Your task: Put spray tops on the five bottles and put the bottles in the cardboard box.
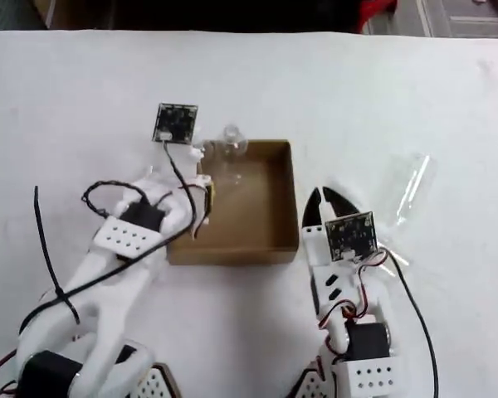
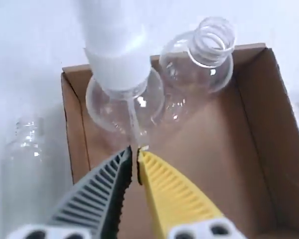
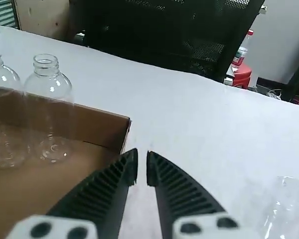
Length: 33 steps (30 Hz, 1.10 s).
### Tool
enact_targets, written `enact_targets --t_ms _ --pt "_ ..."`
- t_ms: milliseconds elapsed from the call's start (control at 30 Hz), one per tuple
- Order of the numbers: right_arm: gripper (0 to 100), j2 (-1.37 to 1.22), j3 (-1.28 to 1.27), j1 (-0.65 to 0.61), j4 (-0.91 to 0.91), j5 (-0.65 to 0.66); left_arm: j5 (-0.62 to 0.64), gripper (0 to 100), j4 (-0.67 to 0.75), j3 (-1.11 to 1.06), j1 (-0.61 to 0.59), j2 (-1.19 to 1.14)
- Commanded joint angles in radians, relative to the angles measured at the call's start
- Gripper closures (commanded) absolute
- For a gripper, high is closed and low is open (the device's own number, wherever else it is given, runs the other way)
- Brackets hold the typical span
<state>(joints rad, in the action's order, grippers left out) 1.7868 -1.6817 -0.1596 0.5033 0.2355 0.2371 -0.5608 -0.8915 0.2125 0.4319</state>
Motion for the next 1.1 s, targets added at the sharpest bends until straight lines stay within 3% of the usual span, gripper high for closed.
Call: enact_targets --t_ms 0,267,500,800,1067 --pt "98.1 0.007 -0.009 0.004 -0.022 0.014 0.002 98 -0.015 -0.015 0.013 0.001" --pt "98.1 0.007 -0.009 0.004 -0.022 0.014 -0.048 98 0.13 -0.127 0.045 0.001" --pt "98.1 0.007 -0.009 0.004 -0.022 0.014 0.023 98 0.133 -0.14 0.116 0.001" --pt "98.1 0.007 -0.009 0.004 -0.022 0.014 0.025 98 0.282 -0.157 0.113 -0.082" --pt "98.1 0.007 -0.009 0.004 -0.021 0.014 0.025 98 0.178 -0.018 0.111 -0.222"
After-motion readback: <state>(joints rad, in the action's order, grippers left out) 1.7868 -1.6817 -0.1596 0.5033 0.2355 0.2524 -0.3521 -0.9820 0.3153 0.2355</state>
